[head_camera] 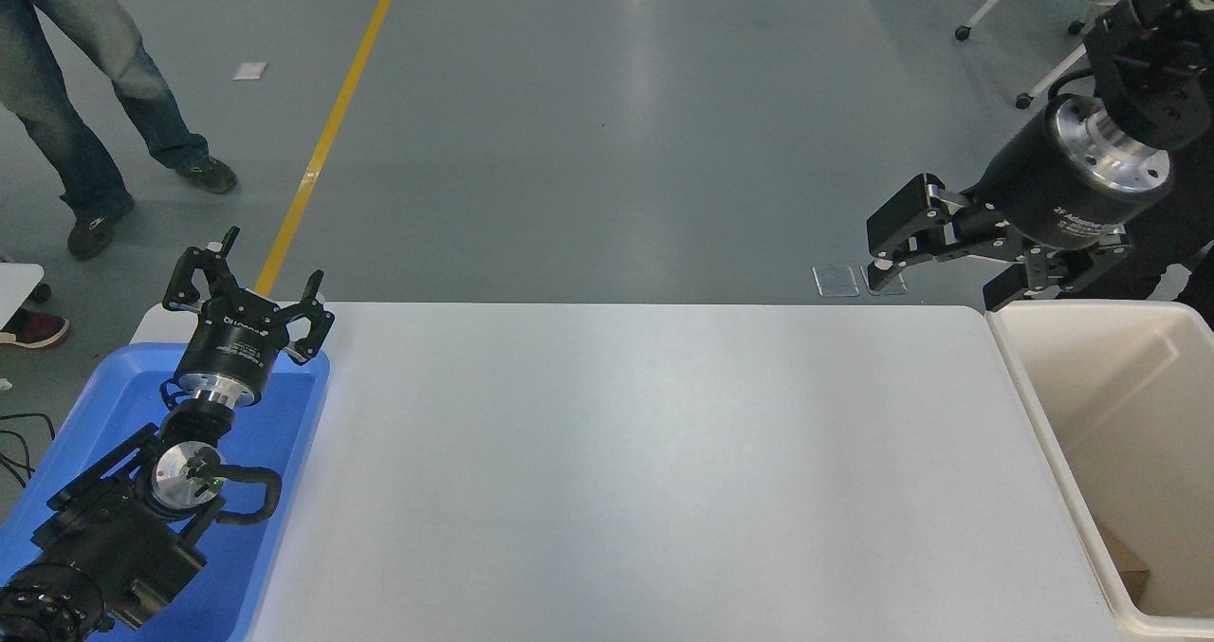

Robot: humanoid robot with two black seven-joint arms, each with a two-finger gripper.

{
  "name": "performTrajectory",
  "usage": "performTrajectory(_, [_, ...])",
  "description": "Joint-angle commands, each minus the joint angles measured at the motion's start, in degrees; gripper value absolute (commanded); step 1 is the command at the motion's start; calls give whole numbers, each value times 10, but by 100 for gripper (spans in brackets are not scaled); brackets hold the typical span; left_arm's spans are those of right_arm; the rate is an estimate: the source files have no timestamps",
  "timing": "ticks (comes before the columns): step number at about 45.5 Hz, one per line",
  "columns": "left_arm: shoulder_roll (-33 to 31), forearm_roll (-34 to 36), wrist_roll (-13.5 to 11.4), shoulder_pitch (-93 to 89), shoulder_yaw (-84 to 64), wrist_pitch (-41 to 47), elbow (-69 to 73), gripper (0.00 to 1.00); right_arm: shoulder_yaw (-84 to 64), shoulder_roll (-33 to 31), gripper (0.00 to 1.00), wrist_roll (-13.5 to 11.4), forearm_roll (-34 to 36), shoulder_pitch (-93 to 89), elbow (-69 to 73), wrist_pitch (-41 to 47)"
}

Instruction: Pick up paper ball place in dustbin

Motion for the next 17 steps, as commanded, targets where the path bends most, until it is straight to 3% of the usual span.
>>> performTrajectory(1, [0,0,0,0,1,0,0,99,5,11,100,0,-11,-1,-1,2])
performTrajectory(17, [0,0,0,0,0,0,-1,99,9,33,100,0,-49,-7,-2,2])
